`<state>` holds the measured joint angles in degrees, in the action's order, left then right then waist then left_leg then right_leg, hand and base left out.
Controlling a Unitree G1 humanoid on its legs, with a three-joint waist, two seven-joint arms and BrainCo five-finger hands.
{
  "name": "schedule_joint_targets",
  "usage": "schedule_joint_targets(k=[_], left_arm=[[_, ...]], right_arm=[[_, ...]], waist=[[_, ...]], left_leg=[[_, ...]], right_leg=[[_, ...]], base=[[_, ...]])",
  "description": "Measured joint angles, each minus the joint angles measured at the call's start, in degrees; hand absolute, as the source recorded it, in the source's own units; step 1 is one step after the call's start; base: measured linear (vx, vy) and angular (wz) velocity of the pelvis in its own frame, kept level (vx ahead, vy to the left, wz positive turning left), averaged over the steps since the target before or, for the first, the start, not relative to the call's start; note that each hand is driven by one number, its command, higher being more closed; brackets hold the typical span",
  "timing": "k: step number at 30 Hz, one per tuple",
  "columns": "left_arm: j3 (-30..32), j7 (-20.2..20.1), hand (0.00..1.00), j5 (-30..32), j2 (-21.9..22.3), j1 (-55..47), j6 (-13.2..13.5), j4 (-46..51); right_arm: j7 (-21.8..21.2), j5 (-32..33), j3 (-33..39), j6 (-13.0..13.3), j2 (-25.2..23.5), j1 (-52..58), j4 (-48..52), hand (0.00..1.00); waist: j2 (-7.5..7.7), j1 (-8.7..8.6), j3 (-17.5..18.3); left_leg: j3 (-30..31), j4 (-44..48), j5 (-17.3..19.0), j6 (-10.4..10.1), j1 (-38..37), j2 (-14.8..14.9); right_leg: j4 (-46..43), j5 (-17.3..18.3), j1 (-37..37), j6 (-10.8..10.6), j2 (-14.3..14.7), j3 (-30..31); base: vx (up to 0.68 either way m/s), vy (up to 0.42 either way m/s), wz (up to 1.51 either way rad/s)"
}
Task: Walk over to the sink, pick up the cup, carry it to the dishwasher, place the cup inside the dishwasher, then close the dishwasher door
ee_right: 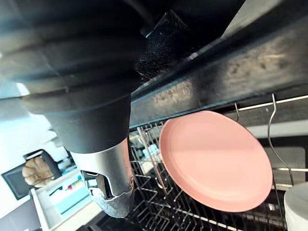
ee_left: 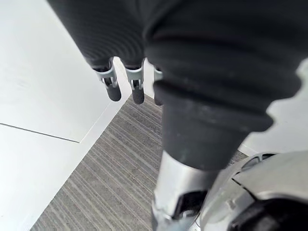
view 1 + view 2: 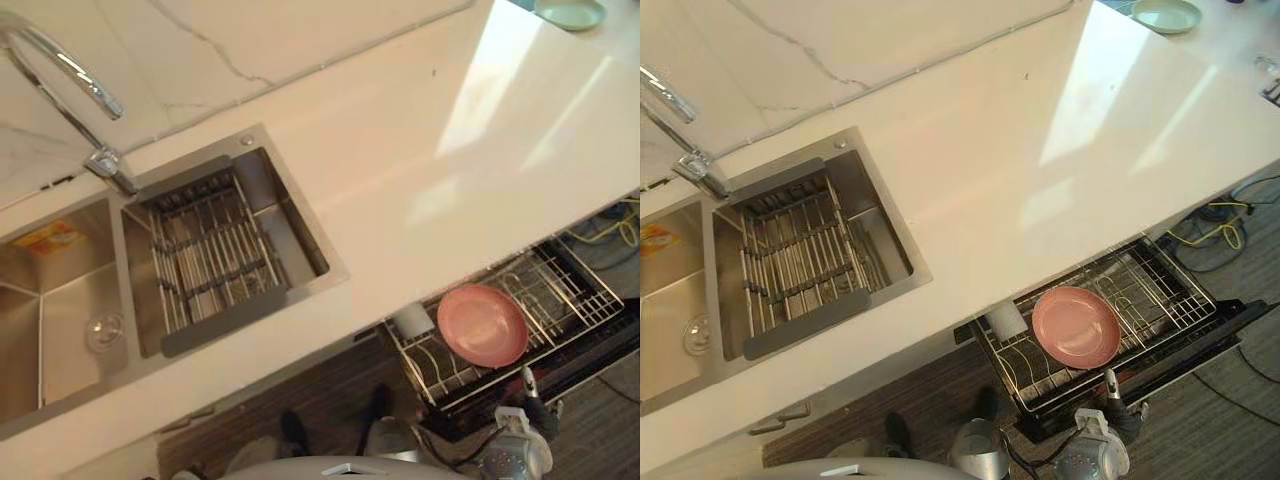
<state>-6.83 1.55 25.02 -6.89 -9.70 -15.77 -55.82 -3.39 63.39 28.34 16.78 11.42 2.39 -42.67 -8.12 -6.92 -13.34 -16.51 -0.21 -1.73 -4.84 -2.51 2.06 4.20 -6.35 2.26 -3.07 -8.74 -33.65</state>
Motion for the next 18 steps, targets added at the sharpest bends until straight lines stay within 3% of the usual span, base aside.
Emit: schedule_joint_targets(k=[3,7,9,11,12,13,15,18], left_arm=[[0.0,0.8,0.00,0.1,0.2,-0.1,1.7,0.0],[0.0,1.0,0.00,0.8,1.4,-0.2,3.9,-0.1],[-0.1,1.4,0.00,1.3,1.8,-0.2,4.6,0.0],[0.0,2.0,0.00,1.6,1.8,-0.4,4.7,0.0],[0.0,2.2,0.00,1.6,1.8,-0.3,4.9,-0.1],[0.0,2.7,0.00,1.6,1.6,-0.1,5.4,0.0],[0.0,3.0,0.00,1.0,1.7,0.0,6.2,0.0],[0.2,3.0,0.00,-2.8,1.5,0.2,7.6,0.0]], right_arm=[[-2.8,2.2,-1.4,-2.6,3.2,-3.6,-3.5,0.00],[-4.4,2.8,-3.8,-5.9,7.4,-9.4,-3.9,0.00],[-4.8,2.8,-5.3,-6.5,9.6,-13.4,-6.1,0.00],[-5.2,2.8,-7.8,-8.1,10.7,-17.1,-7.6,0.00],[-6.8,2.8,-9.5,-9.3,10.9,-19.1,-7.7,0.00],[-8.8,2.8,-11.4,-10.3,11.1,-20.6,-7.7,0.00],[-10.6,2.8,-14.4,-11.7,11.0,-23.6,-7.6,0.00],[-10.8,3.8,-16.8,-11.8,9.5,-24.2,-7.0,0.00]], waist=[[-0.39,0.81,-0.2],[-2.87,2.32,-1.5],[-4.40,2.87,-1.9],[-4.61,3.84,-2.0],[-5.45,4.03,-1.8],[-4.24,4.32,-2.7],[-4.55,5.32,-2.5],[-3.50,5.93,-3.2]], left_leg=[[2.2,0.0,-1.8,0.2,1.3,-0.5],[5.1,-0.1,-2.3,0.5,2.8,-0.1],[5.8,0.2,-0.7,1.3,3.7,0.5],[5.8,-0.1,1.1,1.2,4.9,0.6],[5.9,-0.6,1.6,1.2,5.7,1.1],[6.1,-1.1,1.5,1.0,5.9,1.0],[7.3,-0.8,1.1,0.3,6.7,1.7],[8.4,-0.9,1.5,-0.6,7.7,3.0]], right_leg=[[0.1,0.5,0.0,-0.2,-0.4,-2.1],[0.4,0.6,-0.3,0.3,0.2,-4.7],[0.3,0.4,-0.7,0.6,0.7,-5.2],[0.4,0.4,-1.8,0.7,1.2,-5.0],[-0.4,-0.1,-2.9,1.4,1.3,-4.8],[-2.2,0.1,-4.2,2.9,0.5,-4.6],[-1.0,0.2,-4.4,2.9,2.1,-4.9],[-1.3,1.1,-5.6,3.8,3.9,-4.7]], base=[[-0.13,-0.018,0.42],[-0.16,0.001,0.27],[-0.17,0.029,0.13],[-0.16,0.002,-0.11],[-0.11,-0.004,0.00],[-0.08,-0.010,0.06],[-0.06,-0.066,-0.06],[-0.05,-0.095,-0.12]])
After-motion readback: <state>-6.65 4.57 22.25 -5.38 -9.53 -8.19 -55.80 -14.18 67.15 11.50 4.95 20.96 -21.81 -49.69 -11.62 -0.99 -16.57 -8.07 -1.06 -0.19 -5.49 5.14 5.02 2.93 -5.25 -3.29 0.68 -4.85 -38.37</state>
